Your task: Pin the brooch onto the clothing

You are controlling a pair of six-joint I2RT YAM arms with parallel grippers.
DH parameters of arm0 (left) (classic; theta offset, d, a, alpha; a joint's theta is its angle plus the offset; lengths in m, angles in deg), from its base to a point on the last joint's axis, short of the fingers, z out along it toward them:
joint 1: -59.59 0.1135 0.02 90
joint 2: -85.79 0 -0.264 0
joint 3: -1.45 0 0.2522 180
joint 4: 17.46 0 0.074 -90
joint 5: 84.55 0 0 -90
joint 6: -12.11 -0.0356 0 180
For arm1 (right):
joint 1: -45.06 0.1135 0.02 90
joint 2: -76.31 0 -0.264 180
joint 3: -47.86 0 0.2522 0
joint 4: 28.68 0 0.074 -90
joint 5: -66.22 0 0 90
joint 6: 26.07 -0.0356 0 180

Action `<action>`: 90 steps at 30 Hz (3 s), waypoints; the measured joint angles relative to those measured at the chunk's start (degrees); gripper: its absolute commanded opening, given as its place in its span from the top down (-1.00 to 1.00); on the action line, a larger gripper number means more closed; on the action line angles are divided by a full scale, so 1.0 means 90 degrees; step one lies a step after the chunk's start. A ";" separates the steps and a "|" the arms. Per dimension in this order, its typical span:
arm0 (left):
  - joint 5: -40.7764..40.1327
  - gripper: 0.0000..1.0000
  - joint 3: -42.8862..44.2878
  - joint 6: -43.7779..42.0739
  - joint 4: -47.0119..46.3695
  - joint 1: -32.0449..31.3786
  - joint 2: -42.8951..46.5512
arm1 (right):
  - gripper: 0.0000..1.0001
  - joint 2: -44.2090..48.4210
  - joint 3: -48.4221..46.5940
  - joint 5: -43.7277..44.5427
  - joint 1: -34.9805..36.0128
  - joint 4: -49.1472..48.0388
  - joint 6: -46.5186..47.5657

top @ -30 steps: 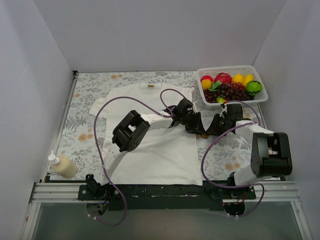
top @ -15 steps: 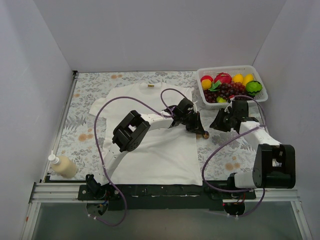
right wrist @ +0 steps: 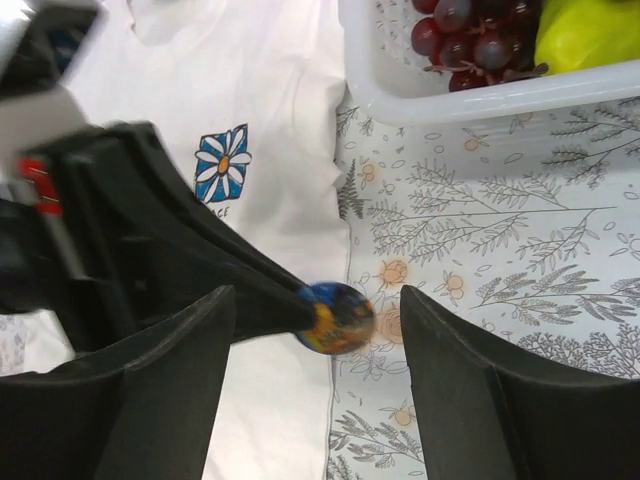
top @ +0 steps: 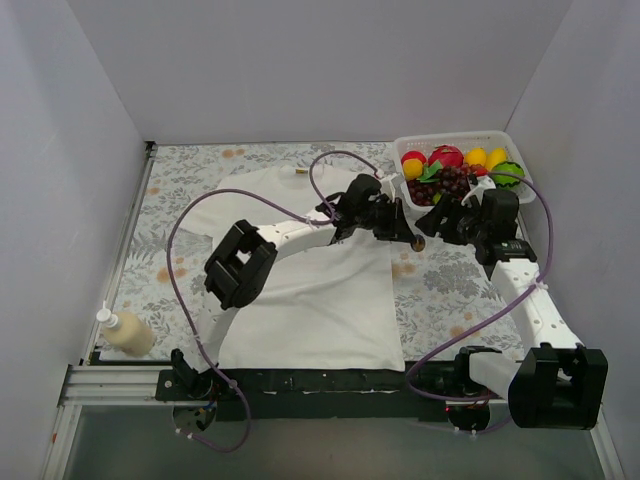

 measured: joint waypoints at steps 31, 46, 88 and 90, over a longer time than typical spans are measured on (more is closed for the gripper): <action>-0.0204 1.00 -0.5544 -0.0826 0.0636 0.3470 0.6662 | -0.36 -0.2395 -0.0284 -0.2453 0.3383 -0.4155 -0.0865; 0.1190 1.00 -0.6152 -0.0763 -0.0469 0.3470 0.6924 | -0.19 -0.3337 -0.0612 -0.3092 0.3587 -0.5756 -0.2084; 0.0758 -0.96 -0.4945 -0.0556 0.0493 0.3502 0.6812 | 0.97 -0.2200 -0.1115 -0.2052 0.3876 -0.3708 0.0007; 0.0721 -0.96 -0.4935 -0.0534 0.0588 0.3502 0.6807 | 0.97 -0.2127 -0.1124 -0.1880 0.3898 -0.3555 0.0202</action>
